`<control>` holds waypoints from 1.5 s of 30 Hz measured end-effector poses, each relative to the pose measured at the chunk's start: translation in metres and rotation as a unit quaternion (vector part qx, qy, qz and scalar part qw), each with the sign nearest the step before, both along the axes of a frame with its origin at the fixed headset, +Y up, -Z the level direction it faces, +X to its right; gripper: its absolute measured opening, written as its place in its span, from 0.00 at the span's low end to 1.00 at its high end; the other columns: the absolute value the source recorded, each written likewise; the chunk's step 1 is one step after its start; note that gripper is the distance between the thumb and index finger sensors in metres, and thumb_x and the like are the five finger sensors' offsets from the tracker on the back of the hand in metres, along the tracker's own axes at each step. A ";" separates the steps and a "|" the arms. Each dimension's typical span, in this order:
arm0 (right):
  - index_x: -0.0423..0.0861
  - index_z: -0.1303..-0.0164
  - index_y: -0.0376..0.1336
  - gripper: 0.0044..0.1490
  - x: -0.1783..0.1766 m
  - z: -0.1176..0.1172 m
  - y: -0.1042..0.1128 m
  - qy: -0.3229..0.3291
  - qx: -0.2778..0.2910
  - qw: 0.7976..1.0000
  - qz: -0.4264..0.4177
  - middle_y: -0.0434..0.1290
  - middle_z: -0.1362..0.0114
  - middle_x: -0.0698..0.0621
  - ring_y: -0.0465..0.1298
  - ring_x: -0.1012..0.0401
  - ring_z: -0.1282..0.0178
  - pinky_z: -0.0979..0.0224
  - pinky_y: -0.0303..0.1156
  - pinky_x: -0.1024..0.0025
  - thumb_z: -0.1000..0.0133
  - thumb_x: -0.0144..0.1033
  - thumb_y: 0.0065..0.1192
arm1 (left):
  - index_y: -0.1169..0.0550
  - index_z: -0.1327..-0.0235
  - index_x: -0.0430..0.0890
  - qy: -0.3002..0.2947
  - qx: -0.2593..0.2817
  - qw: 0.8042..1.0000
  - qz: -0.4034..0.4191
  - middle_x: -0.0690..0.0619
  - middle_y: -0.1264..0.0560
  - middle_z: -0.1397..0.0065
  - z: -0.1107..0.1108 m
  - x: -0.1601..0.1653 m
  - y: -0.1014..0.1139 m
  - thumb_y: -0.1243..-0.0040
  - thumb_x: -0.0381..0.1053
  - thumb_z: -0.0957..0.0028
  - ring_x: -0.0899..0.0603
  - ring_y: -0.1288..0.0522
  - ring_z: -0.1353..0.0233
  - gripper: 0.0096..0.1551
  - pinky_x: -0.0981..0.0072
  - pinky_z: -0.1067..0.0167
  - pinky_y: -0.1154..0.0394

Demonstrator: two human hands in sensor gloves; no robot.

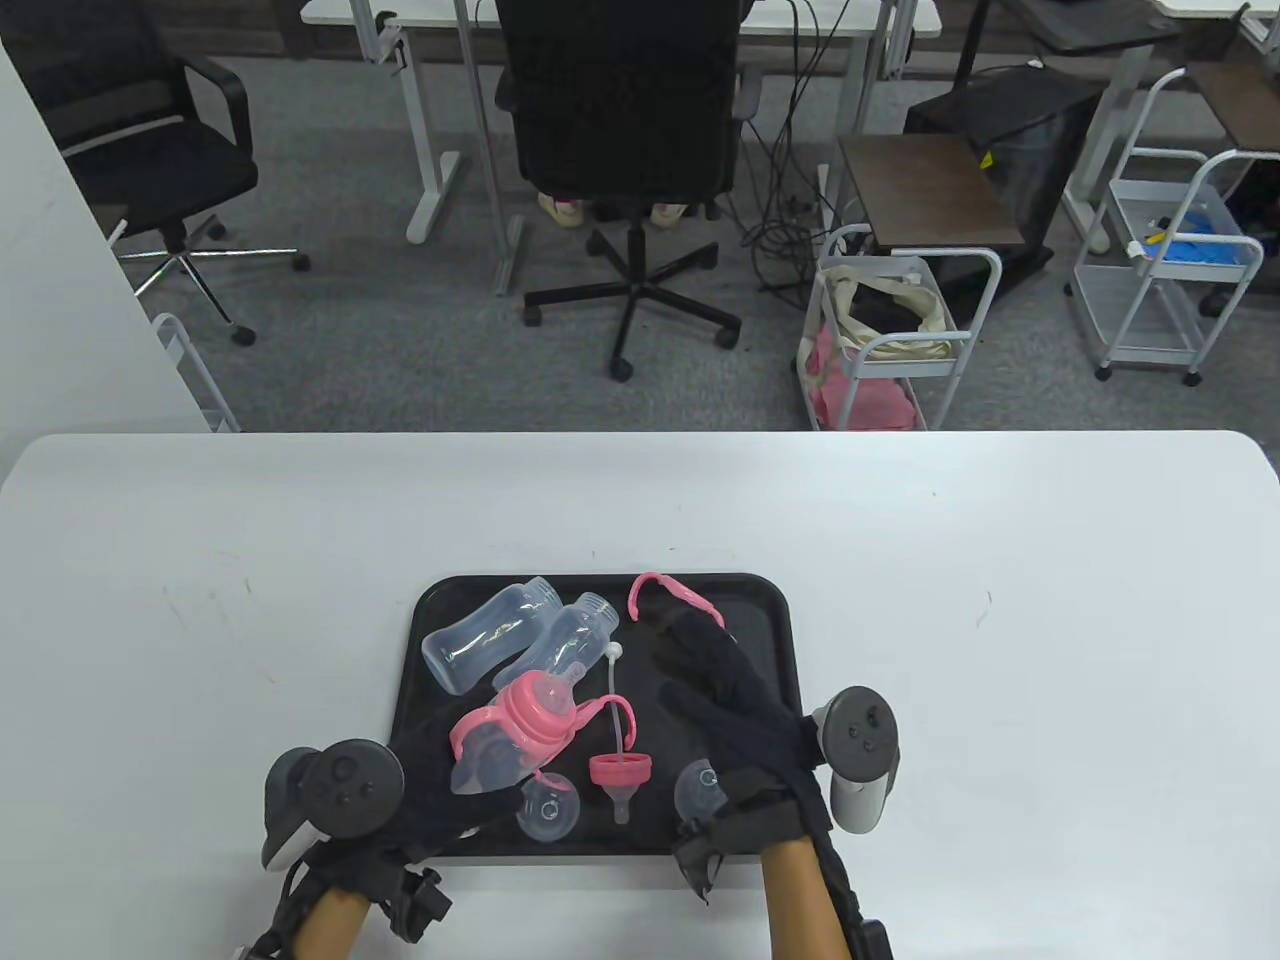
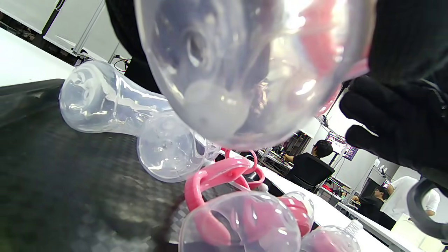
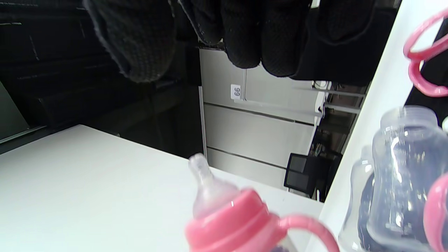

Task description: Assemble baby bottles from components

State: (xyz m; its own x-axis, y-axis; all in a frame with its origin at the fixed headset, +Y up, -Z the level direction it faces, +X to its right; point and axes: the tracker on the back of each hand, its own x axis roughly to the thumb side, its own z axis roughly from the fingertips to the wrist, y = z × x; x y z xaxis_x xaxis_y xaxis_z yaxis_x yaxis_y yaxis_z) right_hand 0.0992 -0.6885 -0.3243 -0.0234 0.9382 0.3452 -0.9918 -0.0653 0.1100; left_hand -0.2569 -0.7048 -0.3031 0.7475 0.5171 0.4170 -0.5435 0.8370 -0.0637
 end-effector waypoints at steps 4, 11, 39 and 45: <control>0.46 0.18 0.55 0.45 0.016 0.004 0.007 -0.040 0.014 0.999 0.034 0.66 0.19 0.42 0.72 0.42 0.24 0.24 0.65 0.39 0.41 0.49 0.71 | 0.39 0.16 0.52 0.005 -0.002 1.000 0.005 0.58 0.27 0.22 -0.001 -0.005 0.001 0.34 0.80 0.59 0.49 0.19 0.28 0.62 0.47 0.29 0.25; 0.45 0.20 0.58 0.43 0.027 0.010 0.017 -0.083 0.022 0.989 0.124 0.69 0.22 0.41 0.76 0.44 0.31 0.30 0.71 0.45 0.42 0.47 0.73 | 0.39 0.16 0.52 0.024 -0.002 1.000 0.014 0.58 0.27 0.22 -0.004 -0.018 0.001 0.34 0.80 0.59 0.49 0.19 0.27 0.61 0.47 0.29 0.25; 0.44 0.19 0.59 0.47 -0.035 -0.057 -0.021 -0.074 -0.131 0.750 0.644 0.65 0.18 0.37 0.71 0.37 0.25 0.27 0.64 0.34 0.46 0.46 0.77 | 0.40 0.16 0.52 0.048 -0.017 0.997 0.050 0.58 0.28 0.21 -0.012 -0.047 -0.001 0.34 0.79 0.59 0.49 0.20 0.27 0.61 0.47 0.28 0.26; 0.44 0.18 0.58 0.48 -0.049 -0.072 -0.033 -0.032 -0.166 0.689 0.704 0.66 0.18 0.37 0.72 0.38 0.26 0.27 0.64 0.34 0.46 0.46 0.78 | 0.40 0.16 0.52 0.035 -0.013 0.998 0.054 0.58 0.28 0.21 -0.012 -0.044 0.001 0.34 0.79 0.59 0.49 0.20 0.27 0.61 0.47 0.28 0.27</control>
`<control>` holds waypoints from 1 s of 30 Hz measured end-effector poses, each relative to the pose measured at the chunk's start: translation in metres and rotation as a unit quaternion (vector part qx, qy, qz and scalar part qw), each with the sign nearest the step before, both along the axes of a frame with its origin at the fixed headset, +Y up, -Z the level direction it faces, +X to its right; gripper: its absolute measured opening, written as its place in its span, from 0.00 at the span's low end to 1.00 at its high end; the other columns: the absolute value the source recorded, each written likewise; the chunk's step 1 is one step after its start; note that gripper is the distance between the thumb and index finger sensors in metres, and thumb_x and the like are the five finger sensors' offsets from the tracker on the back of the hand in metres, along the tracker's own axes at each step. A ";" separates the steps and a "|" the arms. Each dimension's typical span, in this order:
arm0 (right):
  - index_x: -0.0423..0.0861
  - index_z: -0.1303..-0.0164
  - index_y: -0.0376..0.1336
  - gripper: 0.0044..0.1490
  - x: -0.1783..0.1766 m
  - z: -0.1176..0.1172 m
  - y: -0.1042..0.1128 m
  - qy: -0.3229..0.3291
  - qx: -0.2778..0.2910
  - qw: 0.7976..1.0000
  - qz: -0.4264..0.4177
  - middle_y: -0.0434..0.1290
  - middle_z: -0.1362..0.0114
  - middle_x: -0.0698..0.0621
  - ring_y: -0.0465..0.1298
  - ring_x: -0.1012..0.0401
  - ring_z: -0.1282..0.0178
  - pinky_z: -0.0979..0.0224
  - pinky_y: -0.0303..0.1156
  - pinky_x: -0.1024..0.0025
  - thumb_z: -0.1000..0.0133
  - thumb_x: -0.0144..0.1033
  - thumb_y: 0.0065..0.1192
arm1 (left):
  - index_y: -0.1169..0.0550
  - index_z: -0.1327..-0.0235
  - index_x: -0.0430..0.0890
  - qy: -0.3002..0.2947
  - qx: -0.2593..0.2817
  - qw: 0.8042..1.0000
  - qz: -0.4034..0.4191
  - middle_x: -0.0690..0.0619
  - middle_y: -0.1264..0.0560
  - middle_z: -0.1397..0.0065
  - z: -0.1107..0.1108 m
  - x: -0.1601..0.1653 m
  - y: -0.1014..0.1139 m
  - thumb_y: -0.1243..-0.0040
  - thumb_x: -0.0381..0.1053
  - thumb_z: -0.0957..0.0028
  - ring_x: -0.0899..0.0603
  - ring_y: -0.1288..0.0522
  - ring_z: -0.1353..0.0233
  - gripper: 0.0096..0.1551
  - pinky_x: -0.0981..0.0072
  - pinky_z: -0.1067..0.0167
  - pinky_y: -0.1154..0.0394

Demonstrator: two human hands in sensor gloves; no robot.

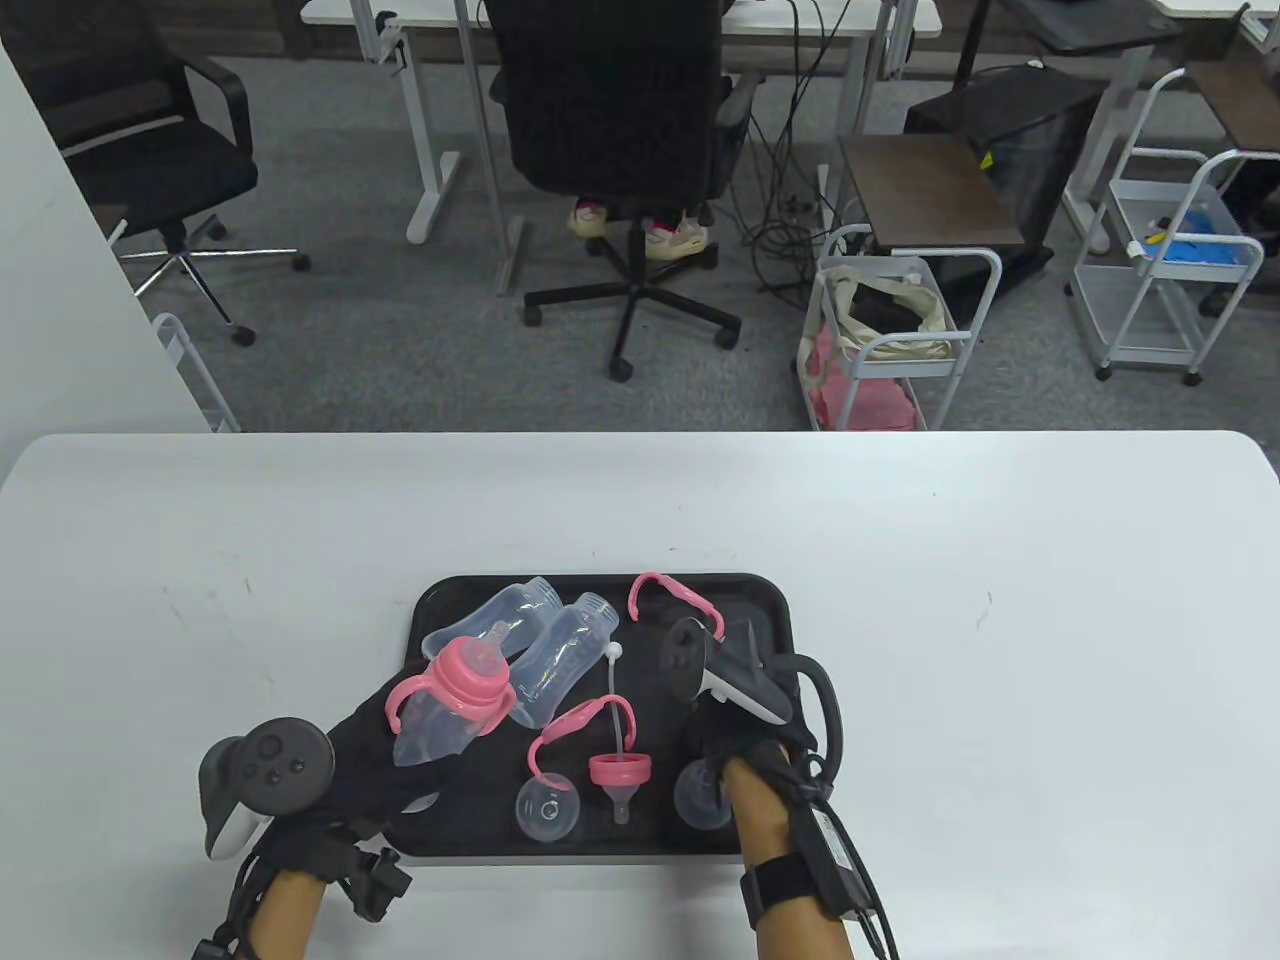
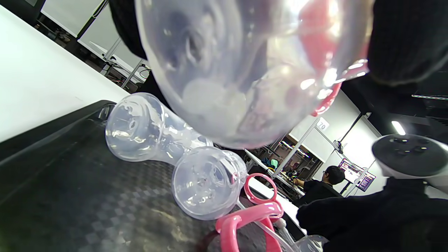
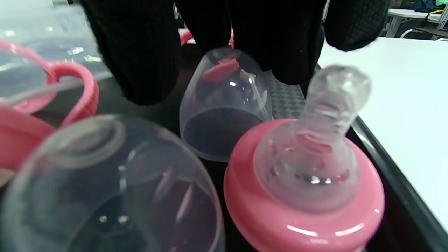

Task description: Assemble baby bottles from components

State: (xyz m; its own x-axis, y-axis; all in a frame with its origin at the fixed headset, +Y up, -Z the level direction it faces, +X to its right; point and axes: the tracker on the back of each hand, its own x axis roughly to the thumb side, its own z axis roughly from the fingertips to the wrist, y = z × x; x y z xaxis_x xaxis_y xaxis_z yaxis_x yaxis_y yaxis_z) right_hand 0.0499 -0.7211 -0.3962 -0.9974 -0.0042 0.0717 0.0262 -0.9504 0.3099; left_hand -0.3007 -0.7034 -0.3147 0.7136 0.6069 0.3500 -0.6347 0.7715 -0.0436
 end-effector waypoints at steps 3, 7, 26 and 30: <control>0.44 0.19 0.59 0.48 -0.007 -0.006 -0.006 0.007 -0.014 0.999 0.034 0.66 0.19 0.37 0.73 0.39 0.27 0.27 0.65 0.35 0.46 0.46 0.78 | 0.40 0.16 0.52 -0.002 0.003 1.000 0.001 0.58 0.28 0.21 0.000 0.000 0.001 0.34 0.79 0.59 0.49 0.20 0.27 0.61 0.48 0.28 0.27; 0.44 0.19 0.59 0.47 -0.012 -0.011 -0.011 0.007 -0.030 0.998 0.058 0.66 0.19 0.37 0.73 0.39 0.27 0.27 0.65 0.36 0.46 0.46 0.78 | 0.40 0.16 0.52 0.000 0.005 1.000 0.006 0.58 0.28 0.21 0.000 -0.002 0.001 0.34 0.79 0.59 0.49 0.20 0.27 0.61 0.48 0.28 0.27; 0.46 0.22 0.60 0.49 -0.003 -0.004 0.030 0.042 0.071 0.996 0.038 0.69 0.22 0.41 0.76 0.45 0.31 0.29 0.70 0.44 0.50 0.53 0.79 | 0.40 0.16 0.53 0.001 0.002 1.000 -0.008 0.59 0.28 0.21 0.000 -0.002 -0.001 0.33 0.79 0.59 0.49 0.20 0.26 0.61 0.47 0.28 0.27; 0.46 0.22 0.60 0.49 0.008 0.009 0.060 0.030 0.116 0.991 -0.066 0.68 0.22 0.41 0.76 0.45 0.31 0.29 0.70 0.45 0.50 0.54 0.78 | 0.40 0.16 0.55 0.005 0.004 1.000 -0.023 0.60 0.28 0.21 0.001 0.000 -0.002 0.32 0.79 0.60 0.49 0.21 0.26 0.61 0.46 0.27 0.27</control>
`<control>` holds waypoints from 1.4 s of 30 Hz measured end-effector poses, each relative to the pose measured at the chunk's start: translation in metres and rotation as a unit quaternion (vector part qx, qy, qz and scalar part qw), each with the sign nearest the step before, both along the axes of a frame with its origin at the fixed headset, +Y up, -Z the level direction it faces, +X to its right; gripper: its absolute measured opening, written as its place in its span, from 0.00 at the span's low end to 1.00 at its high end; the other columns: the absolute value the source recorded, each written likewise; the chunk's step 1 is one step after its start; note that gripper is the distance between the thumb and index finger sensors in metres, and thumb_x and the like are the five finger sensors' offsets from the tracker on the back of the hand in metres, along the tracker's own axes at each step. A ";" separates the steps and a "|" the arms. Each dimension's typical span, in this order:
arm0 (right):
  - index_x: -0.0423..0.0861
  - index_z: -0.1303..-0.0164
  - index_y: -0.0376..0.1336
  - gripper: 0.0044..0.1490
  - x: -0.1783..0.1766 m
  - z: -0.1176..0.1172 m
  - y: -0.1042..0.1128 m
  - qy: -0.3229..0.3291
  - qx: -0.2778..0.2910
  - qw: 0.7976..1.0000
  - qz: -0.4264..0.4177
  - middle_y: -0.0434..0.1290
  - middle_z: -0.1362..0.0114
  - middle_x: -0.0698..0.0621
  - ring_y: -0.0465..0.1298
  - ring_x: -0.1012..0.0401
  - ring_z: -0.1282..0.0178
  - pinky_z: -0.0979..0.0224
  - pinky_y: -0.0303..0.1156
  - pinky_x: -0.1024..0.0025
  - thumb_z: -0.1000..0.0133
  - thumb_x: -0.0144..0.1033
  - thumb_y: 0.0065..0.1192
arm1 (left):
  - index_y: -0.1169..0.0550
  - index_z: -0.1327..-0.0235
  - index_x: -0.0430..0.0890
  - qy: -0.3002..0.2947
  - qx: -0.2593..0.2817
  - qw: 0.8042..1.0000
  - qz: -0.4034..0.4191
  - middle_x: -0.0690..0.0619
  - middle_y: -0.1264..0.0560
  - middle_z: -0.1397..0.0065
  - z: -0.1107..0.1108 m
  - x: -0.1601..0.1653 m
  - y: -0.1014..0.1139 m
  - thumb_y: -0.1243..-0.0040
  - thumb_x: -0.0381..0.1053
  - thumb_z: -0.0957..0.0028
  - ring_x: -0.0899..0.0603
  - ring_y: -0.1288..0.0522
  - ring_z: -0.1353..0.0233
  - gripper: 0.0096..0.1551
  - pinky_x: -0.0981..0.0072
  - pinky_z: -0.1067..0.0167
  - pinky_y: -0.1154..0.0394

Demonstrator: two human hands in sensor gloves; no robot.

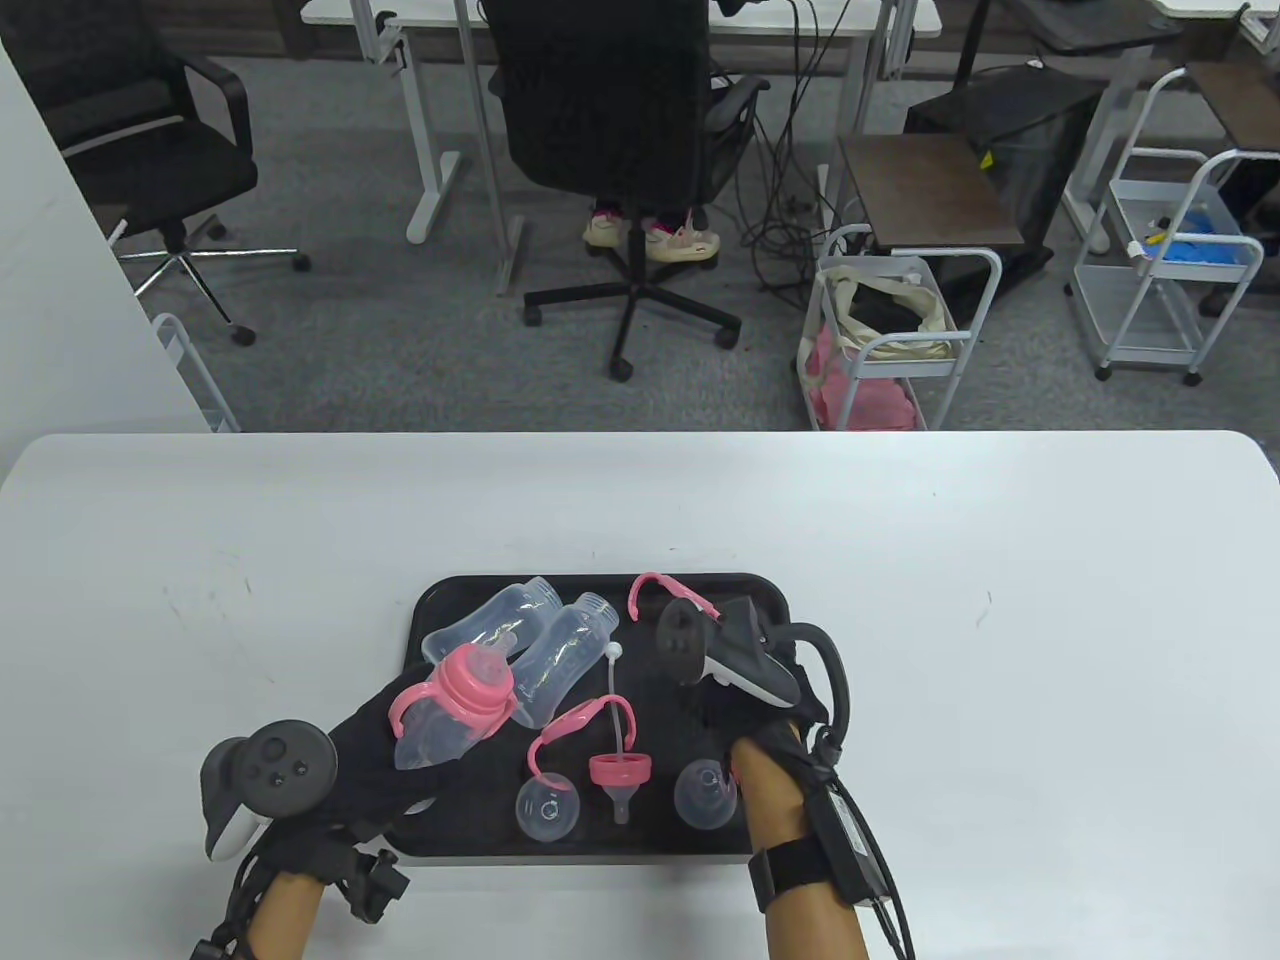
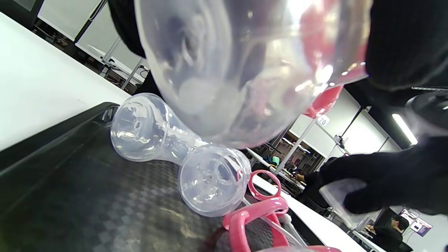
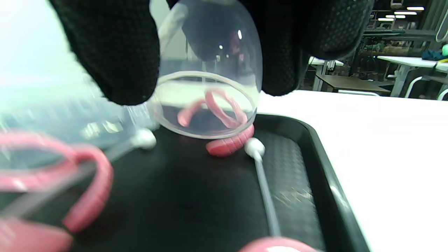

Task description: Assemble baby bottles from components

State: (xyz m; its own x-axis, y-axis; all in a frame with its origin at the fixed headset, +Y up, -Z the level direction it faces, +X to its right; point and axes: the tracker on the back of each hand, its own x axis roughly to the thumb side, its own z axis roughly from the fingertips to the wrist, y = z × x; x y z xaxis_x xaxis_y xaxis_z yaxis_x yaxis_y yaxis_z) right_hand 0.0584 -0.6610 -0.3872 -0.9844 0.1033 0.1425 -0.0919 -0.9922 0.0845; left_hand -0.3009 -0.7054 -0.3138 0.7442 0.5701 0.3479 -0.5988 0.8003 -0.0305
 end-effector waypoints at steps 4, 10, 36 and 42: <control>0.46 0.21 0.59 0.49 0.015 0.018 0.018 0.012 0.024 0.987 -0.159 0.68 0.22 0.41 0.76 0.45 0.31 0.29 0.70 0.45 0.49 0.54 0.77 | 0.40 0.16 0.57 0.001 0.009 1.000 -0.015 0.62 0.29 0.20 0.001 0.002 0.001 0.31 0.78 0.61 0.49 0.21 0.25 0.60 0.45 0.27 0.28; 0.47 0.20 0.58 0.49 0.024 0.049 0.011 0.082 0.036 0.909 -0.408 0.67 0.21 0.41 0.75 0.45 0.30 0.27 0.69 0.45 0.47 0.55 0.76 | 0.40 0.17 0.60 0.000 0.034 0.997 -0.073 0.64 0.29 0.20 0.005 0.010 0.004 0.30 0.78 0.62 0.49 0.22 0.24 0.60 0.44 0.26 0.29; 0.51 0.16 0.49 0.51 -0.022 0.091 -0.030 0.234 0.014 0.865 -0.444 0.55 0.15 0.42 0.65 0.43 0.22 0.23 0.65 0.44 0.44 0.51 0.73 | 0.37 0.19 0.62 -0.063 0.135 0.973 -0.174 0.65 0.27 0.23 0.030 0.071 0.016 0.26 0.77 0.67 0.51 0.21 0.26 0.60 0.45 0.27 0.28; 0.51 0.17 0.45 0.53 -0.030 0.092 -0.037 0.242 0.003 0.865 -0.440 0.53 0.16 0.41 0.67 0.42 0.25 0.26 0.69 0.47 0.44 0.53 0.71 | 0.34 0.21 0.59 -0.059 0.173 0.962 -0.202 0.63 0.24 0.26 0.034 0.075 0.018 0.24 0.76 0.70 0.50 0.19 0.30 0.61 0.47 0.29 0.25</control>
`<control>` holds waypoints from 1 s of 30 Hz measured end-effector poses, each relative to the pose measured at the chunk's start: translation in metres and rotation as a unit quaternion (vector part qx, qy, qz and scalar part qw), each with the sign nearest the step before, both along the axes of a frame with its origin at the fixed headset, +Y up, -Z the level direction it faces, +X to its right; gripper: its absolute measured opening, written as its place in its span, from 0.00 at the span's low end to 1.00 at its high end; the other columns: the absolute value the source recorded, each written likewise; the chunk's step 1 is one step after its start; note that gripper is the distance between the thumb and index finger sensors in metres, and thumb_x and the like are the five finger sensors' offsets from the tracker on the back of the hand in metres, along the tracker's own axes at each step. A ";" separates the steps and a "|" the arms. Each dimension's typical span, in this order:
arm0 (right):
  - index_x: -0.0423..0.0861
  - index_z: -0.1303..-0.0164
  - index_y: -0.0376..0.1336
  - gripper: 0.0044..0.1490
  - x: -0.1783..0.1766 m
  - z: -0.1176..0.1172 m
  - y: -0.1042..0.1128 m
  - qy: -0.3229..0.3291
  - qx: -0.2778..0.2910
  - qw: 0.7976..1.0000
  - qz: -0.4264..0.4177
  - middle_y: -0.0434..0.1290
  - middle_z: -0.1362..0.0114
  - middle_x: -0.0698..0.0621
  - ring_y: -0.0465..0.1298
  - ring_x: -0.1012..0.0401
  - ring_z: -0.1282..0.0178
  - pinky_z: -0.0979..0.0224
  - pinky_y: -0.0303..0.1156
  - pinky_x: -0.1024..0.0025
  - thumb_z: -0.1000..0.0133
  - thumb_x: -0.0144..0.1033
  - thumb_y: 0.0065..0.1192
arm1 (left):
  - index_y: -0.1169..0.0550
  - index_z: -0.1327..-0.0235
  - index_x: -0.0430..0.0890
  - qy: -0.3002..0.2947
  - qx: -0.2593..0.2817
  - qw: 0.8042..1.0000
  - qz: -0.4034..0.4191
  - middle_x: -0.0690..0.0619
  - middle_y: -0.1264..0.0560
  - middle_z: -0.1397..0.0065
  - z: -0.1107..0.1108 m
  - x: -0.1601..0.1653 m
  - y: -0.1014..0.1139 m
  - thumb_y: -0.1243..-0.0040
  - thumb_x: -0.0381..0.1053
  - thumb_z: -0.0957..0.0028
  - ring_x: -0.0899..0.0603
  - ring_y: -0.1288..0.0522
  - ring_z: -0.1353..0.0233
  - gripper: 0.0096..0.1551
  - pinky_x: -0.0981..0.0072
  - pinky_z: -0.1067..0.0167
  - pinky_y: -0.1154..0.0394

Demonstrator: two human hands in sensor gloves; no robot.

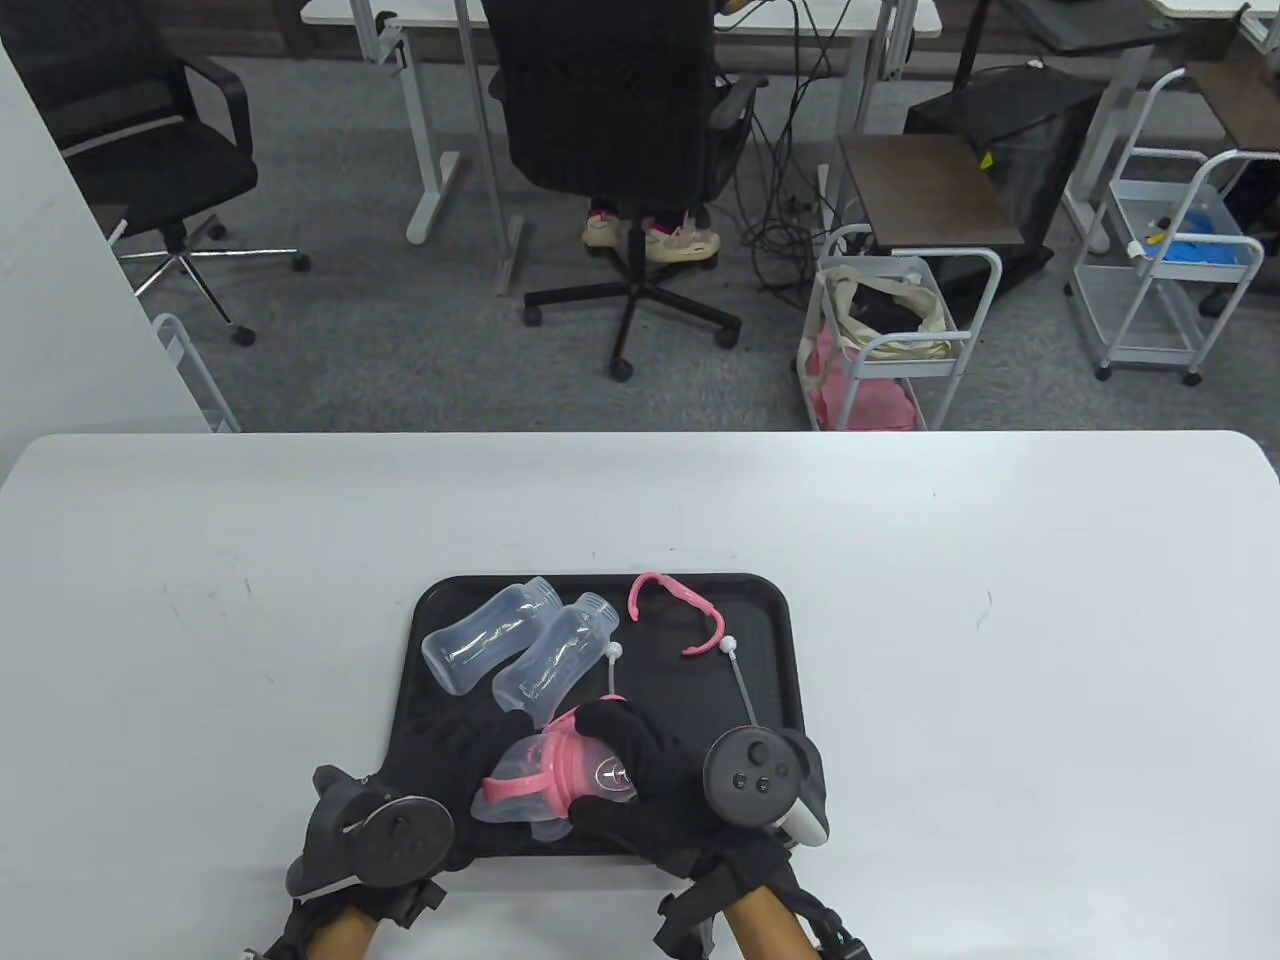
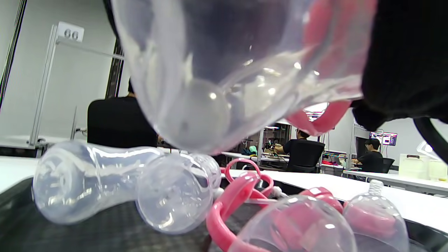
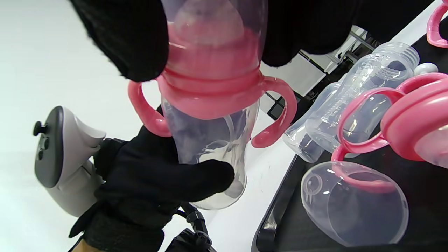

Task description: Assemble baby bottles from components

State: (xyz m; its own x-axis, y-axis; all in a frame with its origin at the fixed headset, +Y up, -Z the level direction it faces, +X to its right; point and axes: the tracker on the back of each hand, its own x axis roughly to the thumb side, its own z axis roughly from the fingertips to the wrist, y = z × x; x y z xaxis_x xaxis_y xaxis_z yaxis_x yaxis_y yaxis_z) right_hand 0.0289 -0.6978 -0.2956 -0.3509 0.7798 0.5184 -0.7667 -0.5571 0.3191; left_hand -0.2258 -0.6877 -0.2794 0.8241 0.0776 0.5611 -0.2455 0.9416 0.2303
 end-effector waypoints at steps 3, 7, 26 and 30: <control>0.51 0.17 0.44 0.52 0.000 0.003 0.005 -0.001 0.022 1.000 0.011 0.53 0.17 0.41 0.69 0.42 0.28 0.28 0.72 0.50 0.44 0.54 0.69 | 0.32 0.21 0.58 -0.005 0.021 1.000 0.006 0.61 0.22 0.27 0.004 0.001 0.005 0.23 0.75 0.71 0.49 0.18 0.32 0.61 0.48 0.30 0.25; 0.49 0.18 0.44 0.52 -0.003 0.006 0.009 -0.001 0.039 0.999 0.023 0.54 0.18 0.38 0.72 0.42 0.33 0.32 0.75 0.52 0.44 0.55 0.67 | 0.30 0.23 0.57 -0.010 0.038 0.999 0.007 0.60 0.21 0.29 0.007 0.002 0.008 0.21 0.75 0.72 0.48 0.17 0.33 0.60 0.48 0.32 0.23; 0.41 0.15 0.33 0.64 0.015 -0.005 0.000 0.005 -0.075 0.995 -0.066 0.52 0.15 0.34 0.71 0.39 0.27 0.27 0.68 0.38 0.41 0.65 0.60 | 0.42 0.17 0.65 0.072 -0.058 0.996 0.009 0.58 0.29 0.18 -0.007 -0.003 -0.003 0.26 0.76 0.64 0.42 0.25 0.19 0.61 0.31 0.27 0.31; 0.44 0.13 0.36 0.60 0.034 -0.008 0.005 -0.035 -0.056 0.994 -0.090 0.50 0.13 0.36 0.66 0.39 0.21 0.24 0.62 0.34 0.40 0.67 0.57 | 0.43 0.18 0.69 0.095 -0.086 0.990 0.063 0.62 0.27 0.21 -0.013 -0.024 -0.001 0.26 0.77 0.65 0.43 0.23 0.21 0.61 0.31 0.28 0.28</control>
